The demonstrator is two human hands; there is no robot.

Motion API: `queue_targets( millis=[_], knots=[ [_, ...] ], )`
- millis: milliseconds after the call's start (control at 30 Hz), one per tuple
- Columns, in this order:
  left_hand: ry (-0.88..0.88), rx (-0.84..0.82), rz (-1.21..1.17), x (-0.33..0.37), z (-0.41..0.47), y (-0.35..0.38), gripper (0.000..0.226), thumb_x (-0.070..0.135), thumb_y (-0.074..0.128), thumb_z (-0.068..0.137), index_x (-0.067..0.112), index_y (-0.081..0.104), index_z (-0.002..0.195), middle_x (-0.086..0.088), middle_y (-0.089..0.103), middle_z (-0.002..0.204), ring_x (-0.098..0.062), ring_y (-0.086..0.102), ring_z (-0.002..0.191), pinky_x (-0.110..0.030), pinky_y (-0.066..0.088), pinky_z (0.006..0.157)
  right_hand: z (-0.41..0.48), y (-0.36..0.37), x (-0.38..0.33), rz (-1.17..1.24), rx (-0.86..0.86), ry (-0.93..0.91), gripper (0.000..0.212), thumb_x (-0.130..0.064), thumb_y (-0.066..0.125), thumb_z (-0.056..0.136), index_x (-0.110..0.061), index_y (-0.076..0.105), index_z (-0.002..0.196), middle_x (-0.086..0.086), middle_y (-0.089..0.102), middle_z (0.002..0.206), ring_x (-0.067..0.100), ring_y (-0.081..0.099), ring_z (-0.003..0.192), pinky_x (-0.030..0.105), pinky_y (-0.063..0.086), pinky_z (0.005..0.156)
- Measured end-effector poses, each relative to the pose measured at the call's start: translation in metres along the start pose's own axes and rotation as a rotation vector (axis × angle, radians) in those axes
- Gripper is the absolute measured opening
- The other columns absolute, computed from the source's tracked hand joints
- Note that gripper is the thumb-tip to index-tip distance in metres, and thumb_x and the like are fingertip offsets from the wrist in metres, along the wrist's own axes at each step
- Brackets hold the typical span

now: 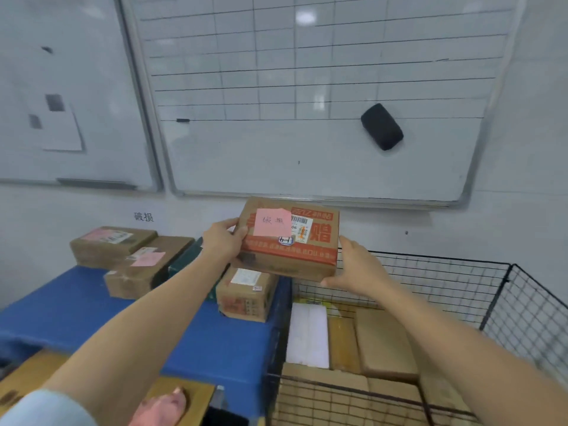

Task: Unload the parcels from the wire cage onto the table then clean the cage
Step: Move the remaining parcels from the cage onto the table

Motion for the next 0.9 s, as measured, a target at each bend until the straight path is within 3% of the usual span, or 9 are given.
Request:
queue_targets(
  millis=[200, 500, 600, 733, 900],
  knots=[
    [-0.041, 0.021, 0.025, -0.044, 0.036, -0.064, 0.041, 0.031, 0.056, 0.094, 0.023, 0.053, 0.134, -0.01, 0.068, 0.112, -0.028, 0.063, 0.1, -0.039, 0.052, 0.089, 0.029, 0.023, -0.068, 0.016, -0.012, 0.029, 0.105, -0.048, 0.08, 0.07, -0.009, 0.021, 0.147, 0.009, 0.04, 0.144, 0.023, 0.043, 0.129, 0.037, 0.044, 0.099],
    [-0.135, 0.098, 0.086, -0.121, 0.081, -0.151, 0.049, 0.03, 0.055, 0.094, 0.021, 0.044, 0.141, -0.01, 0.056, 0.133, -0.029, 0.056, 0.116, -0.038, 0.047, 0.097, 0.081, 0.062, -0.172, 0.027, -0.136, -0.171, 0.123, -0.052, 0.083, 0.064, -0.009, 0.008, 0.152, 0.011, 0.027, 0.152, 0.026, 0.035, 0.135, 0.039, 0.039, 0.107],
    [-0.179, 0.129, 0.072, -0.155, 0.095, -0.183, 0.046, 0.032, 0.055, 0.094, 0.024, 0.048, 0.139, -0.01, 0.055, 0.134, -0.032, 0.058, 0.113, -0.041, 0.05, 0.095, 0.094, 0.09, -0.21, 0.016, -0.187, -0.215, 0.121, -0.054, 0.082, 0.064, -0.009, 0.011, 0.151, 0.01, 0.027, 0.153, 0.024, 0.037, 0.135, 0.04, 0.04, 0.106],
    [-0.197, 0.125, 0.038, -0.202, 0.124, -0.228, 0.041, 0.03, 0.057, 0.093, 0.026, 0.054, 0.133, -0.008, 0.062, 0.12, -0.034, 0.068, 0.083, -0.042, 0.058, 0.073, 0.118, 0.132, -0.274, 0.045, -0.209, -0.26, 0.112, -0.052, 0.082, 0.064, -0.014, 0.02, 0.148, 0.006, 0.038, 0.147, 0.022, 0.04, 0.131, 0.037, 0.04, 0.105],
    [-0.178, 0.114, 0.009, -0.268, 0.181, -0.291, 0.038, 0.023, 0.057, 0.092, 0.025, 0.057, 0.13, -0.006, 0.065, 0.12, -0.034, 0.064, 0.101, -0.045, 0.053, 0.086, 0.158, 0.196, -0.371, 0.116, -0.176, -0.274, 0.111, -0.053, 0.082, 0.062, -0.016, 0.022, 0.148, 0.005, 0.043, 0.141, 0.022, 0.042, 0.128, 0.039, 0.04, 0.105]
  ],
)
Point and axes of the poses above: each hand's wrist, its own z-axis towards the middle knuckle, its own y-axis out of the palm, x = y × z, the point moved 7 cm from there along z, towards the middle knuckle
